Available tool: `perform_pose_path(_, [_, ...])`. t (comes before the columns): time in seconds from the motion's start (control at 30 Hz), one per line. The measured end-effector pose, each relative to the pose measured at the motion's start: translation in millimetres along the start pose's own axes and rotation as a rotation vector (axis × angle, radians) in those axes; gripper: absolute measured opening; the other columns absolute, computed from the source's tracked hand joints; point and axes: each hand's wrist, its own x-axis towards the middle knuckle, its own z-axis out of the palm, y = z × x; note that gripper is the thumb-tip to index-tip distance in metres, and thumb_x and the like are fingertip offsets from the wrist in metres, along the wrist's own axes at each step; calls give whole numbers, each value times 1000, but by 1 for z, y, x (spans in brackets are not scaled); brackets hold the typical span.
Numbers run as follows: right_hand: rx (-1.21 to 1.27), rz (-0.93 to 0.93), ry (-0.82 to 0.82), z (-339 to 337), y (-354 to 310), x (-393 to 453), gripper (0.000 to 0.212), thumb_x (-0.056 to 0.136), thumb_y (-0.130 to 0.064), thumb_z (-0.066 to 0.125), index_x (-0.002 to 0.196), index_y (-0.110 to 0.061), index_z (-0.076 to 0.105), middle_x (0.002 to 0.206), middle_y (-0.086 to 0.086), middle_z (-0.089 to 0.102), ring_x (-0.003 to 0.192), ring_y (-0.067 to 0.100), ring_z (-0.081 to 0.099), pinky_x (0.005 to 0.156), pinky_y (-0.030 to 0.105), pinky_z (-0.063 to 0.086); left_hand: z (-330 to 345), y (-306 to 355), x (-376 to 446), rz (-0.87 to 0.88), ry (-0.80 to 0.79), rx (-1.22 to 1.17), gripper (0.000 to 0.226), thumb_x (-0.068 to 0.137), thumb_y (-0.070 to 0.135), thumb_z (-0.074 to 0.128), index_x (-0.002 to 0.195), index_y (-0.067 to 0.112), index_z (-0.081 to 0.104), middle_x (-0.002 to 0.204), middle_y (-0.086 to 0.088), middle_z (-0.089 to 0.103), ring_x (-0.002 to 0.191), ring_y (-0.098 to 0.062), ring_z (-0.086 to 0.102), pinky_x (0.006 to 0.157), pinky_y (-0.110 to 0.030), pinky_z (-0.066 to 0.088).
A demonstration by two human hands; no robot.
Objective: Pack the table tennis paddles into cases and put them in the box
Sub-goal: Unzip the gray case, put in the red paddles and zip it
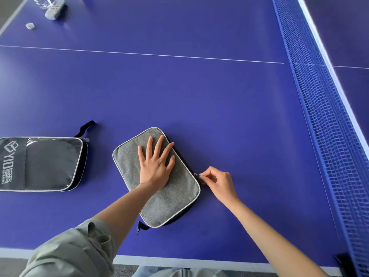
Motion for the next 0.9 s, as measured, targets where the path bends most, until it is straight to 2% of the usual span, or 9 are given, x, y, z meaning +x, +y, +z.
perform_pose_path(0.17, [236, 174, 78, 5, 6, -46, 10, 89, 1, 57, 79, 3, 59, 77, 15, 71, 70, 22, 72, 67, 32, 60, 1, -1, 0, 6, 2, 4, 58, 91, 54, 13, 142, 37, 33, 155, 4, 24, 145, -26, 6, 115, -56, 2])
perform_pose_path(0.3, [325, 221, 159, 14, 1, -50, 12, 91, 0, 54, 79, 1, 54, 80, 21, 69, 69, 29, 72, 66, 35, 60, -1, 2, 0, -23, -18, 1, 54, 94, 52, 16, 142, 35, 32, 155, 4, 21, 146, -28, 1, 114, -56, 0])
perform_pose_path(0.4, [315, 199, 196, 11, -4, -32, 12, 91, 3, 54, 79, 4, 54, 78, 21, 67, 68, 23, 70, 62, 29, 59, -3, 5, -4, -119, -59, -14, 48, 98, 44, 25, 144, 30, 29, 157, 0, 14, 144, -31, -4, 112, -58, -1])
perform_pose_path(0.5, [232, 140, 204, 3, -11, -2, 12, 90, 2, 55, 78, 3, 56, 73, 17, 68, 62, 13, 67, 56, 23, 58, -8, 9, -11, -266, -75, -33, 51, 97, 43, 23, 144, 24, 27, 155, -7, 10, 141, -38, -2, 109, -62, 3])
perform_pose_path(0.6, [111, 63, 173, -1, -17, 29, 13, 89, -1, 58, 76, 1, 58, 79, 19, 70, 66, 21, 66, 59, 28, 59, -11, 12, -14, -378, -100, -32, 54, 97, 40, 27, 145, 14, 26, 155, -15, 9, 141, -40, -1, 109, -63, 5])
perform_pose_path(0.67, [52, 5, 133, -2, -21, 47, 13, 88, 1, 58, 76, 1, 57, 80, 19, 70, 67, 25, 67, 60, 29, 60, -10, 18, -13, -277, -78, -31, 56, 97, 41, 28, 142, 9, 33, 153, -17, 19, 142, -40, 5, 109, -64, 4])
perform_pose_path(0.77, [-18, -64, 51, -7, -27, 68, 14, 87, 1, 60, 74, -4, 58, 79, 16, 69, 67, 22, 67, 57, 19, 56, -2, 38, -9, 30, -38, -3, 61, 90, 48, 25, 131, 9, 48, 129, -16, 51, 129, -39, 38, 108, -63, 19])
perform_pose_path(0.83, [-37, -60, -5, -11, -27, 79, 10, 86, -1, 62, 77, -3, 59, 78, 13, 66, 68, 21, 67, 57, 26, 59, 1, 47, -5, 88, 9, -14, 59, 89, 51, 26, 127, 14, 51, 114, -11, 56, 115, -34, 48, 108, -59, 20])
perform_pose_path(0.9, [-52, -60, -67, -13, -24, 85, 6, 87, -3, 62, 82, 0, 60, 79, 10, 64, 68, 18, 66, 58, 31, 60, 3, 46, -2, 80, 52, -42, 53, 90, 51, 27, 121, 18, 54, 108, -7, 56, 108, -31, 49, 110, -54, 16])
